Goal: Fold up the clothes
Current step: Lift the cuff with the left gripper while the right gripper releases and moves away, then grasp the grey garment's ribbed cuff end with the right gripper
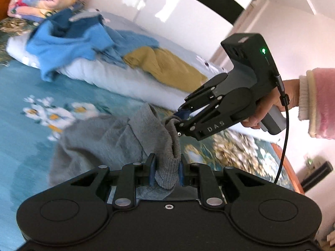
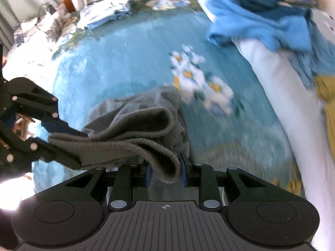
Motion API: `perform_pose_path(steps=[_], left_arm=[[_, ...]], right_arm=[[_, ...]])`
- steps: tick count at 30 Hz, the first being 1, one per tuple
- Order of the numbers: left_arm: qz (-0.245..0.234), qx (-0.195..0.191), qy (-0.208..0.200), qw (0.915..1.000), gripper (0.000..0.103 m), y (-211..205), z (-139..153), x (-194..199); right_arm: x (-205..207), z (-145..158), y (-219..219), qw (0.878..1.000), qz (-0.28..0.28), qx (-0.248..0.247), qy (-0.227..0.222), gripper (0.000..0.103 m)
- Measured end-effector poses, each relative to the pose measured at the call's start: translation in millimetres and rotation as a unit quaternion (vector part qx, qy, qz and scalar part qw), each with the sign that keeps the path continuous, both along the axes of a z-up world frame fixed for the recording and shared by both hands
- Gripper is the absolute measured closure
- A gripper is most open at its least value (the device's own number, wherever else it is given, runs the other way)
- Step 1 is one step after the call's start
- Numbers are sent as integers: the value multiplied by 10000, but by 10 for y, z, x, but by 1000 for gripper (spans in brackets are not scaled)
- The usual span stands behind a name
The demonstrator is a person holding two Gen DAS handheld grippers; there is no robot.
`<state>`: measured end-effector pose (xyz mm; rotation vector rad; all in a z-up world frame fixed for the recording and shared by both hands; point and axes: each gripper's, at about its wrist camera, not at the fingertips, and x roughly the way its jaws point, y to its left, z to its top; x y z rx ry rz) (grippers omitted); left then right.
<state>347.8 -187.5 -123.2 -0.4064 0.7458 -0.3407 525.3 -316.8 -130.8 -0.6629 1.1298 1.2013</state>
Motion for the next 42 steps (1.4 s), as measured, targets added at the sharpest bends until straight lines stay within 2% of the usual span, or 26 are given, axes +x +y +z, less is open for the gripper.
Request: perform_pose_path(steps=[6, 9, 12, 14, 15, 17, 20, 24, 26, 28, 32, 35, 39, 42], left_arm=[[-248, 317, 269, 9988, 84, -511, -384, 97], [-270, 445, 390, 9979, 84, -557, -503, 107], [-289, 438, 415, 9978, 80, -520, -475, 91], [-318, 289, 421, 9982, 65, -435, -403, 86], [-324, 186, 444, 9983, 63, -399, -356, 76], [-295, 58, 458, 9985, 50, -325, -271, 26], [-288, 208, 459, 9983, 50, -245, -202, -8], [244, 672, 405, 9966, 50, -41, -208, -5], [632, 1122, 436, 9907, 49, 58, -240, 24], [942, 1409, 511, 9842, 49, 197, -275, 60], [1468, 1459, 650, 9762, 49, 478, -307, 113], [1656, 1500, 685, 9723, 48, 604, -308, 131], [1675, 1462, 761, 9720, 46, 658, -296, 79], [1576, 1551, 821, 9718, 44, 648, -325, 61]], right_arm=[[-12, -378, -412, 9987, -419, -303, -6, 80], [-27, -468, -587, 9976, -606, -345, 28, 80], [-19, -439, -780, 9950, -979, -194, 26, 80], [-11, -388, -936, 9893, -1458, 46, 54, 79], [-7, -361, -1014, 9852, -1702, 169, 69, 75], [-45, -333, -1168, 9730, -2231, 527, 272, 72], [-190, -374, -1315, 9529, -2795, 947, 695, 66], [-353, -515, -1339, 9362, -3124, 1222, 1052, 66], [-381, -581, -1316, 9285, -3254, 1367, 1154, 66], [-373, -627, -1255, 9244, -3297, 1513, 1178, 66], [-270, -595, -1119, 9205, -3325, 1734, 1098, 58], [-168, -641, -1036, 9203, -3344, 1715, 1086, 58], [-104, -760, -945, 9133, -3455, 1733, 1285, 58], [-117, -760, -873, 9127, -3414, 1768, 1386, 61]])
